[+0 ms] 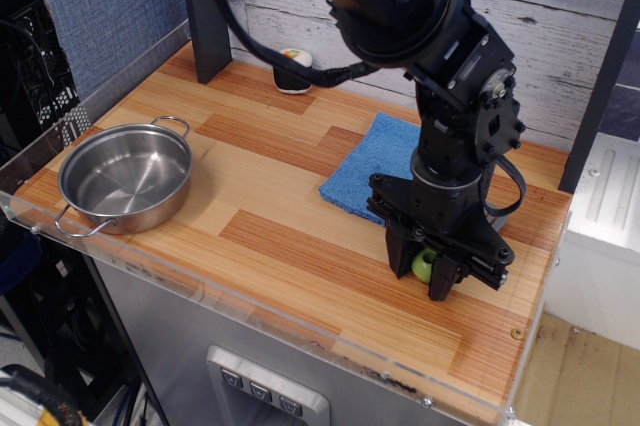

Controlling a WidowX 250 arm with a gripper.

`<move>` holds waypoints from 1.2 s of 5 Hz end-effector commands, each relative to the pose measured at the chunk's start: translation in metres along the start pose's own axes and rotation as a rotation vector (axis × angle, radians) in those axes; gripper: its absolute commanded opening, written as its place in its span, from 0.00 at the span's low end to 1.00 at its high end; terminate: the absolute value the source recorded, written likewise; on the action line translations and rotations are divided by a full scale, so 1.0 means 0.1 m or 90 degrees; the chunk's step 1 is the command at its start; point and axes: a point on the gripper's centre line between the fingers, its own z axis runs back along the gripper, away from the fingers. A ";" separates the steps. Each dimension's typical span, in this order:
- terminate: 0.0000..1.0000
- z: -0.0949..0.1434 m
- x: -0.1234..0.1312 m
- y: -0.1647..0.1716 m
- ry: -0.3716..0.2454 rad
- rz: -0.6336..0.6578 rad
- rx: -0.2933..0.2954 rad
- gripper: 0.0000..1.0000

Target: Move the spatula to the left of the cloth.

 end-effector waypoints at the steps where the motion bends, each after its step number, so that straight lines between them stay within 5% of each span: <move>1: 0.00 0.71 0.04 0.34 -0.079 0.005 -0.087 0.00; 2: 0.00 1.16 0.09 0.78 -0.114 0.048 -0.153 0.00; 3: 0.00 1.23 0.16 1.21 -0.093 0.107 -0.173 0.00; 4: 0.00 0.97 0.20 1.65 -0.050 0.174 -0.168 0.00; 6: 0.00 0.41 0.30 1.62 0.052 0.138 -0.032 0.00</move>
